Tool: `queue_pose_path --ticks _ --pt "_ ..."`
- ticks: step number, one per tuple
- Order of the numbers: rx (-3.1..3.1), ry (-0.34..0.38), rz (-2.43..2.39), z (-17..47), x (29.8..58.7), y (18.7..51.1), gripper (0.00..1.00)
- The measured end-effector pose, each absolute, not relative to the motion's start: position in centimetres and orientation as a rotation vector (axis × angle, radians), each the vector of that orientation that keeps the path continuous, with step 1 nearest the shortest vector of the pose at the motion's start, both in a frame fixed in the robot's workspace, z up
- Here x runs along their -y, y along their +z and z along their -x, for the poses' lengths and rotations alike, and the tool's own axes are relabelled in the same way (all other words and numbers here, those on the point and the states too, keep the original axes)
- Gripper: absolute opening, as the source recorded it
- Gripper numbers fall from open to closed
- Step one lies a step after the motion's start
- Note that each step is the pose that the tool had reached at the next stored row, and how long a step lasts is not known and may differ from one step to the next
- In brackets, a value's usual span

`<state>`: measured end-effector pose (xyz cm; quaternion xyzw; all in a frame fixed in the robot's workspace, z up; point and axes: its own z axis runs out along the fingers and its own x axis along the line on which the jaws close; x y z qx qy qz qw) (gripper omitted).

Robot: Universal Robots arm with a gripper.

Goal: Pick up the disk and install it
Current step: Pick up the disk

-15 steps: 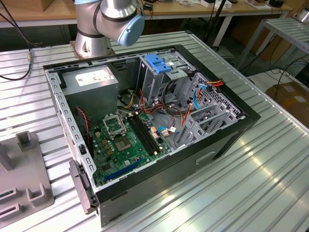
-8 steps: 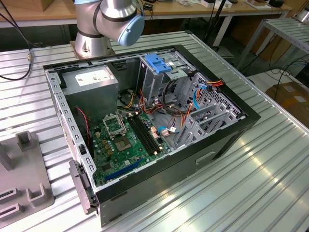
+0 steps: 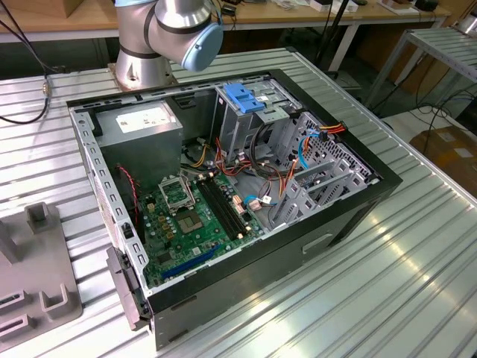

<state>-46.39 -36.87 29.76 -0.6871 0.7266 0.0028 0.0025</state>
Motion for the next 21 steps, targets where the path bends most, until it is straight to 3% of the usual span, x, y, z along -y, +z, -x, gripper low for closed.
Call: queue_pose_path --ticks 21 --pt "-2.279 0.009 2.155 46.41 36.87 30.1 0.37"
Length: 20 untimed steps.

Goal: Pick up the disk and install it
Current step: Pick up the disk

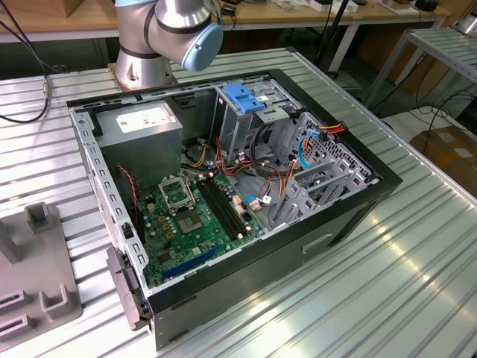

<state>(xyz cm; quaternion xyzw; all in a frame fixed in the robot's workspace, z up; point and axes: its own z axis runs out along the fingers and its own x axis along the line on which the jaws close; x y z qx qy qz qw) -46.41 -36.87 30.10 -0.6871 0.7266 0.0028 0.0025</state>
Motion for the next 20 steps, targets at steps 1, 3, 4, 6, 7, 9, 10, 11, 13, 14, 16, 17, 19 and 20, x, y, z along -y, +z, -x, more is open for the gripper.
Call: queue_pose_path --ticks 1,3,4,6,7,9,10,11,13,14,16,17,19,20 --pt "-2.279 0.009 2.155 46.4 36.9 30.3 0.37" --pt "-2.279 0.009 2.155 46.4 36.9 30.8 0.37" --pt "-2.279 0.009 2.155 46.4 36.9 30.9 0.37" --pt "-2.279 0.009 2.155 46.4 36.9 31.3 0.37" --pt "-2.279 0.009 2.155 46.4 36.9 31.7 0.37" --pt "-2.279 0.009 2.155 46.4 36.9 32.1 0.37" --pt "-2.279 0.009 2.155 46.4 36.9 32.4 0.37" --pt "-2.279 0.009 2.155 46.4 36.9 32.6 0.37" --pt "-2.279 0.009 2.155 46.4 36.9 33.0 0.37" --pt "-2.279 0.009 2.155 46.4 36.9 33.2 0.37" --pt "-2.279 0.009 2.155 46.4 36.9 33.6 0.37" --pt "-2.279 0.009 2.155 46.4 36.9 33.8 0.37" --pt "-2.279 0.009 2.155 46.4 36.9 34.4 0.37" --pt "-2.279 0.009 2.155 46.4 36.9 35.0 0.37"
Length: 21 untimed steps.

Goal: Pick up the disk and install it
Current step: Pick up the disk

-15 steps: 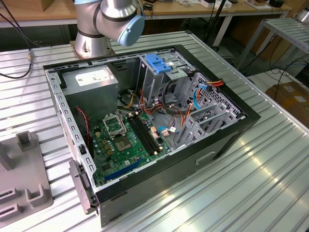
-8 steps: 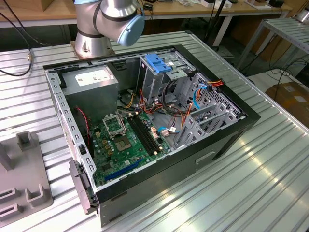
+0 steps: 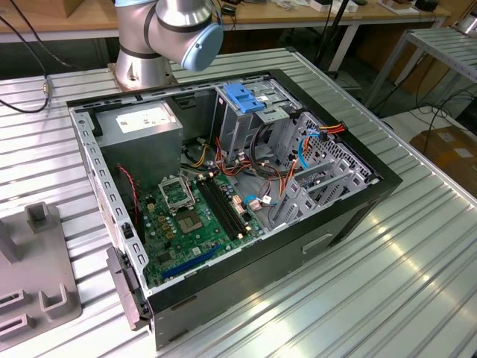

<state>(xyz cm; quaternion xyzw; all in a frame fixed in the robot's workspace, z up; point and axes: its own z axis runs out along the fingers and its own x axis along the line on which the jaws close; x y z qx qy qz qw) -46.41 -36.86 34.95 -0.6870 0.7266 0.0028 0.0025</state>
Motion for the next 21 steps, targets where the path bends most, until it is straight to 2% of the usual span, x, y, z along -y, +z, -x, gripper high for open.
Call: queue_pose_path --ticks 11,21 --pt "-2.279 0.009 2.155 46.4 36.9 38.6 0.37" --pt "-2.279 0.009 2.155 46.4 36.9 40.3 0.37"
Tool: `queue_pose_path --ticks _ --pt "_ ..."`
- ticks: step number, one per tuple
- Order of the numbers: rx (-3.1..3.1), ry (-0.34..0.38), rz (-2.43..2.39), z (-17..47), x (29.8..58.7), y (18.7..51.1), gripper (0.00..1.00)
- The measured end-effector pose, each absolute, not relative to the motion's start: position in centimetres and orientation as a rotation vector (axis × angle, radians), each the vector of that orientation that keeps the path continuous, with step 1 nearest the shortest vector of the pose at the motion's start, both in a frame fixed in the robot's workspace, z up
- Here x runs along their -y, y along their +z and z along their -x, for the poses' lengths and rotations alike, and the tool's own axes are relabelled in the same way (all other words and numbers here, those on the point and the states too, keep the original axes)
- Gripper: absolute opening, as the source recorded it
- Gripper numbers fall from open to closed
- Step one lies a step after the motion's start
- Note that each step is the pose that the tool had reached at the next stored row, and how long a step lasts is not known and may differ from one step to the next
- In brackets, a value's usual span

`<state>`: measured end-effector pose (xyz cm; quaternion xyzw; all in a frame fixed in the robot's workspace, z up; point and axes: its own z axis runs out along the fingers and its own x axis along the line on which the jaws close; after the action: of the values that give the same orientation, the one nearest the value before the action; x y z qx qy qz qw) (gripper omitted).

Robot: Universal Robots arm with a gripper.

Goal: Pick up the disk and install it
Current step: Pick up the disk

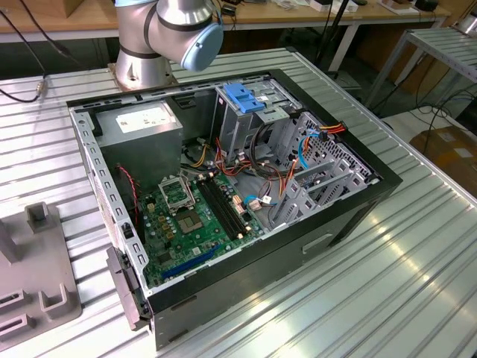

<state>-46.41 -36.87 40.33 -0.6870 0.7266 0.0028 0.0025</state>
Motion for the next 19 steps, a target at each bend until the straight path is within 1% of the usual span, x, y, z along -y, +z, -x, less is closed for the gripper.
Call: queue_pose_path --ticks 19 --pt "-2.279 0.009 2.155 46.4 36.9 43.9 0.37"
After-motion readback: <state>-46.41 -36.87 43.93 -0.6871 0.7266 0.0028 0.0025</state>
